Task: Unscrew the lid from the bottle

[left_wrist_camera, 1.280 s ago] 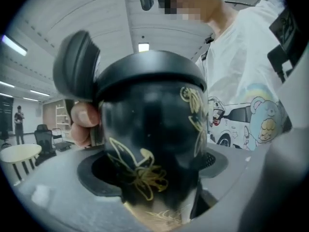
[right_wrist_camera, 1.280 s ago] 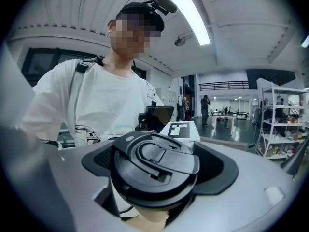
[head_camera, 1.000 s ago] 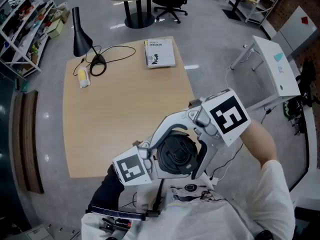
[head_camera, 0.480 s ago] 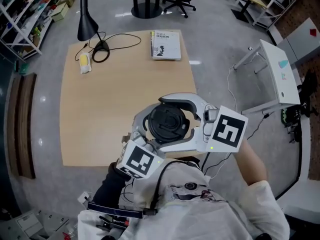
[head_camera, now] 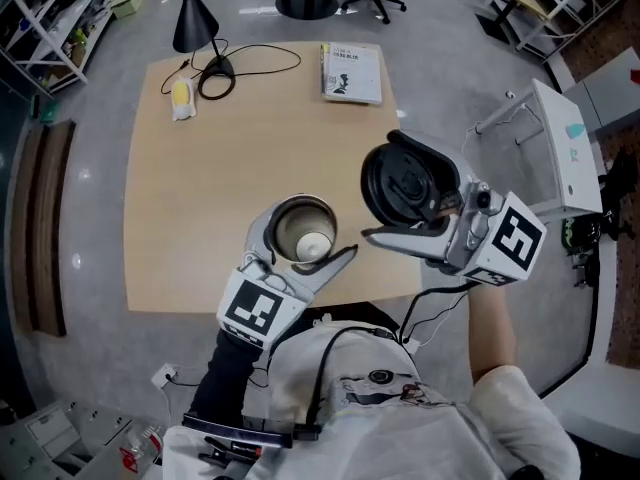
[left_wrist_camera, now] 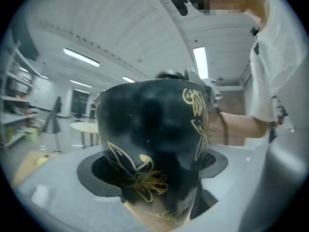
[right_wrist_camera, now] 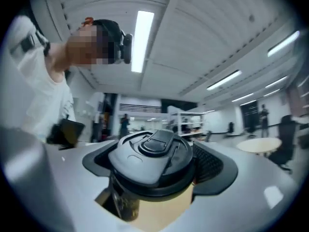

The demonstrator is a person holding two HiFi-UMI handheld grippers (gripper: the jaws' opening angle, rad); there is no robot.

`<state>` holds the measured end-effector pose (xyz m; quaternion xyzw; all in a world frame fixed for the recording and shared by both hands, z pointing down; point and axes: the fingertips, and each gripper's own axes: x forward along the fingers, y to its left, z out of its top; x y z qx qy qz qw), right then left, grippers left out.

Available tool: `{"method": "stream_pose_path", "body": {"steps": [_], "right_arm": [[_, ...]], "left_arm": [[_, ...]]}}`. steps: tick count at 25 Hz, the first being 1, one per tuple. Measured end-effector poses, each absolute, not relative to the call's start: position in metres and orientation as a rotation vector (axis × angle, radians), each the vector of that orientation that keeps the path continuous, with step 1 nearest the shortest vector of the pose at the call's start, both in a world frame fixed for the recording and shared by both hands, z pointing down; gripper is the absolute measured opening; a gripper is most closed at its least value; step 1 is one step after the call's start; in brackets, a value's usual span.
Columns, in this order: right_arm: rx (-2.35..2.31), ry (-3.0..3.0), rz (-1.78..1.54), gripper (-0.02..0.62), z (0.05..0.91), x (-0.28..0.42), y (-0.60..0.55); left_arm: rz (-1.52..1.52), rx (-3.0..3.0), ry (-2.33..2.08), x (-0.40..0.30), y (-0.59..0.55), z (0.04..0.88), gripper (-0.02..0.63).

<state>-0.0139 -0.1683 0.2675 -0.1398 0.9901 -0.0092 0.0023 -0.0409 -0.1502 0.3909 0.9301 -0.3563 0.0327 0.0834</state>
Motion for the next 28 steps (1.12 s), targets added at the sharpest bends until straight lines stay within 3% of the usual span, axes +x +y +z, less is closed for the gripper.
{"method": "stream_pose_path", "body": {"steps": [4, 9, 19, 28], "right_arm": [[-1.193, 2.929, -0.046, 0.477, 0.329, 0.028, -0.202], [-1.474, 2.808, -0.154, 0.477, 0.381, 0.052, -0.172], [-1.54, 2.796, -0.108, 0.477, 0.399, 0.118, -0.069], [-1.634, 2.69, -0.1, 0.476, 0.388, 0.152, -0.038]], "left_arm": [[0.067, 2.488, -1.672, -0.14, -0.176, 0.389, 0.437], [0.138, 2.339, -1.895, -0.188, -0.149, 0.39, 0.437], [0.224, 2.335, -1.978, -0.113, -0.048, 0.376, 0.437], [0.228, 2.431, -1.893, -0.068, -0.022, 0.372, 0.437]]}}
